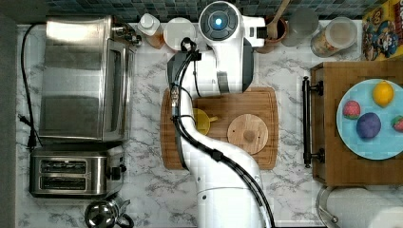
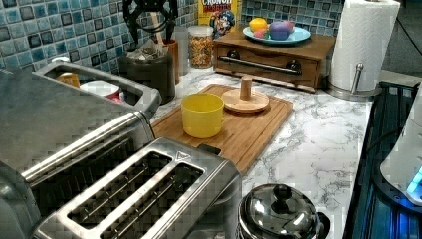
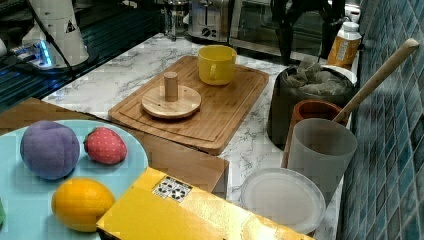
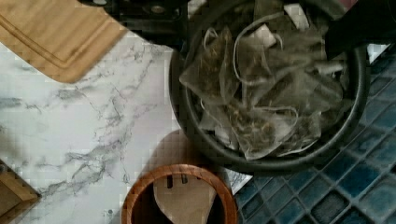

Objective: Get a tea bag.

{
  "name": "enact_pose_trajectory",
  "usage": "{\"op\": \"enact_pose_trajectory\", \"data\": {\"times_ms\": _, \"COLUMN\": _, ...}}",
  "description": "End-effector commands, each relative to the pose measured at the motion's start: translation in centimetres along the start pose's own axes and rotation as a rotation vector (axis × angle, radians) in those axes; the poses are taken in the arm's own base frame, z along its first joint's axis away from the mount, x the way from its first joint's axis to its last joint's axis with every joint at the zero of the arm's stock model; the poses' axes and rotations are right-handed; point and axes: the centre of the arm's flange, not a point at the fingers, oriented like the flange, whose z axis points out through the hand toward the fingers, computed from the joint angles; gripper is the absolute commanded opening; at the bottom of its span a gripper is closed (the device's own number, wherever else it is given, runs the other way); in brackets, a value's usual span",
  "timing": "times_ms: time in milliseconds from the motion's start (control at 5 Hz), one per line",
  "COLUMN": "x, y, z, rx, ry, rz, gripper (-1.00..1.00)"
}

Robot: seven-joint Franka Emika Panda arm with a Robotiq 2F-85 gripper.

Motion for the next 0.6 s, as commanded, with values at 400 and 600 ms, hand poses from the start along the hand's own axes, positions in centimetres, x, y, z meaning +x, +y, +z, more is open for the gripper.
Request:
{"op": "enact_pose_trajectory", "data": {"times_ms": 400, "x": 4.7, "y": -0.7, "z": -10.8, "rx": 0.16, "ry": 0.134, "rz": 0.141, "gripper": -1.0}}
{"op": "enact_pose_trajectory", "data": {"times_ms": 600, "x": 4.3, "y": -1.5, "z": -10.3, "rx": 0.127, "ry": 0.12, "rz": 0.105, "gripper": -1.0}}
